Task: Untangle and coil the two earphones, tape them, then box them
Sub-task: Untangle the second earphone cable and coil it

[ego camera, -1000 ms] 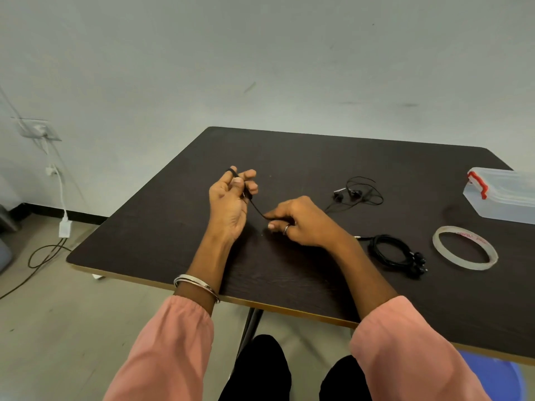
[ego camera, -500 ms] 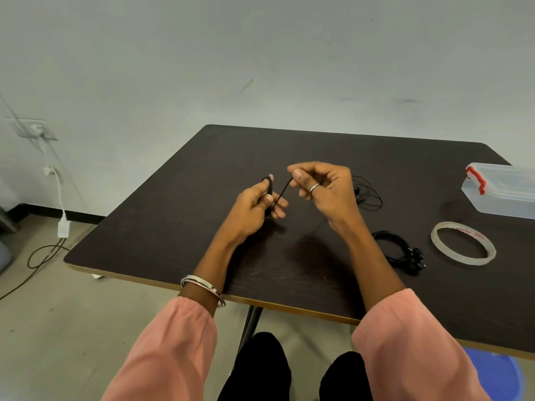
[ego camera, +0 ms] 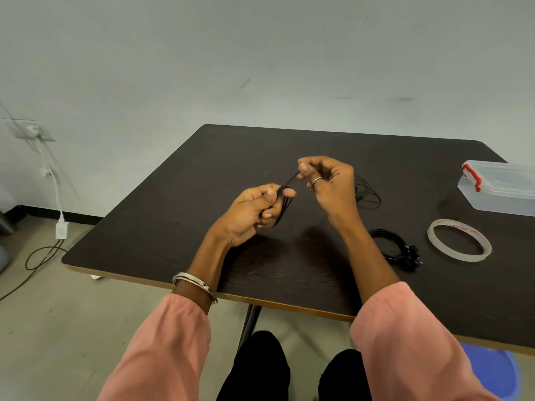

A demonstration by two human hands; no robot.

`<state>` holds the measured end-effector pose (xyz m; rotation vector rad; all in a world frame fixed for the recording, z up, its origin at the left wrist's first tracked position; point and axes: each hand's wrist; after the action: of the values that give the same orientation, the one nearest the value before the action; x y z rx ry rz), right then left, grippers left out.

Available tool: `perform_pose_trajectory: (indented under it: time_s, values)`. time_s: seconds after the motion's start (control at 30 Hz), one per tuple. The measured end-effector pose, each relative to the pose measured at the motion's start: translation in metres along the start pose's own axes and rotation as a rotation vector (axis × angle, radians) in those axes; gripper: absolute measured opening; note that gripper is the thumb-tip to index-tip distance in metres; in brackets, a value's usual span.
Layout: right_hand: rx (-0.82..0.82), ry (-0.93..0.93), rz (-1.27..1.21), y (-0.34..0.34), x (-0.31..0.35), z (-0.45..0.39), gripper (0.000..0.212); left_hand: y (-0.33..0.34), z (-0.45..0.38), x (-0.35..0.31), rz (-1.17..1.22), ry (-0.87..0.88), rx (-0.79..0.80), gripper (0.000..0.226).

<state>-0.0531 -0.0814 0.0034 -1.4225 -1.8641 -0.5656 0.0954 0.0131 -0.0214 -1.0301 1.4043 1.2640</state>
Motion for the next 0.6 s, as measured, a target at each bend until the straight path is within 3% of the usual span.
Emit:
perform_pose_trajectory:
  time_s: [0.13, 0.33, 0.5, 0.6]
  values:
    - [0.147, -0.009, 0.190, 0.002, -0.005, 0.003, 0.012, -0.004, 0.001, -0.006, 0.229, 0.098, -0.015, 0.036]
    - [0.620, -0.156, 0.433, 0.016, -0.002, 0.017, 0.020, -0.008, 0.001, -0.014, 0.416, 0.213, -0.188, 0.054]
    - [0.846, -0.241, 0.659, 0.021, -0.003, 0.023, 0.033, -0.015, 0.000, -0.013, 0.484, 0.279, -0.385, 0.021]
    - [0.917, -0.306, 0.759, 0.023, 0.002, 0.024, 0.033, -0.019, -0.003, -0.012, 0.477, 0.325, -0.499, 0.019]
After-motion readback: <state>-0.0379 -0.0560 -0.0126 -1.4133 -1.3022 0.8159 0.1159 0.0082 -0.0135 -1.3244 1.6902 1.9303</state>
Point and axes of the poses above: each hand's wrist, its own z-axis away from the middle knuckle, its own y-axis out of the palm, x = y × z, and after that the axes turned 10 degrees about -y, right-handed
